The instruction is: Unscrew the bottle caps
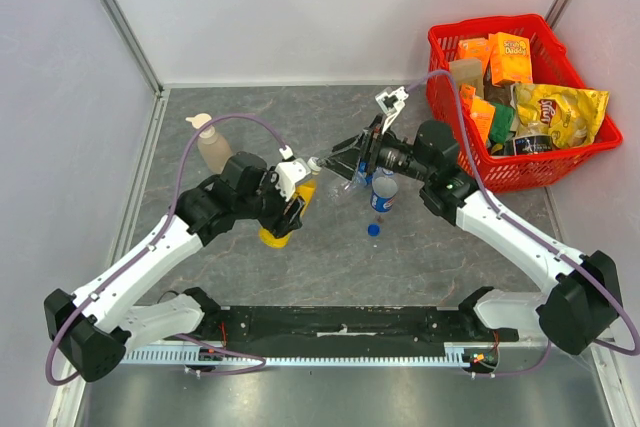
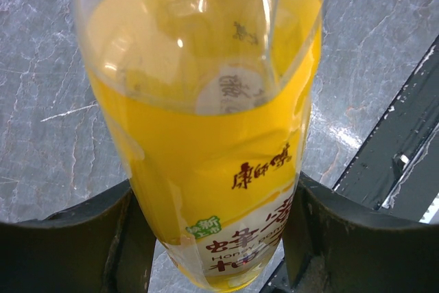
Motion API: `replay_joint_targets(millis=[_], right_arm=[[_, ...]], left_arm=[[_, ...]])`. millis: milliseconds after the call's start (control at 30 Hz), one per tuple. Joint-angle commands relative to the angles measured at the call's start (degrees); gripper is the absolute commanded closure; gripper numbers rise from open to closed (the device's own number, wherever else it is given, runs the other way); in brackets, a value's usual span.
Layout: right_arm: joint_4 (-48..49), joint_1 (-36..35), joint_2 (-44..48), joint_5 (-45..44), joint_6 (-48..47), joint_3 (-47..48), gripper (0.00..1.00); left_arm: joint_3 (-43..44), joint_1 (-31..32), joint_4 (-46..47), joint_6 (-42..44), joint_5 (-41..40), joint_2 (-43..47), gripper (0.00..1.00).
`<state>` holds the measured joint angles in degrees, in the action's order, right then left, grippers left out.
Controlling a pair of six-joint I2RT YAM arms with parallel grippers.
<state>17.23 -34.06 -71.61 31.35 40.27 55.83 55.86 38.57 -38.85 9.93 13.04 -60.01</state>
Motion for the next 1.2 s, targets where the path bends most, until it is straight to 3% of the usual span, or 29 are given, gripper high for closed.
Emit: replay_joint_targets(millis=[0, 200, 533, 1033, 1067, 1167], right_arm=[[3.1, -1.4, 0.7, 2.7, -1.6, 3.0, 0.17], [0.3, -3.0, -1.2, 0.8, -2.0, 4.8, 0.31], [-3.8, -4.2, -2.3, -3.8, -2.8, 6.0, 0.44], [-5.2, -5.4, -4.0, -3.2, -3.5, 7.3, 0.51], [-5.3, -5.4, -4.0, -3.2, -3.5, 7.3, 0.53], [-5.2, -5.4, -3.7, -3.1, -3.6, 7.1, 0.70]], left_arm=[[2.3, -0.4, 1.7, -1.8, 2.5, 1.7, 0.98], [2.4, -0.4, 1.6, -1.8, 3.1, 1.2, 0.98], [2.2, -0.5, 1.6, -1.8, 3.5, 1.4, 0.98], [2.4, -0.3, 1.6, -1.7, 3.5, 1.1, 0.98], [2.5, -0.4, 1.6, -1.8, 3.5, 1.1, 0.98], [2.6, -0.4, 1.6, -1.8, 3.7, 1.1, 0.98]])
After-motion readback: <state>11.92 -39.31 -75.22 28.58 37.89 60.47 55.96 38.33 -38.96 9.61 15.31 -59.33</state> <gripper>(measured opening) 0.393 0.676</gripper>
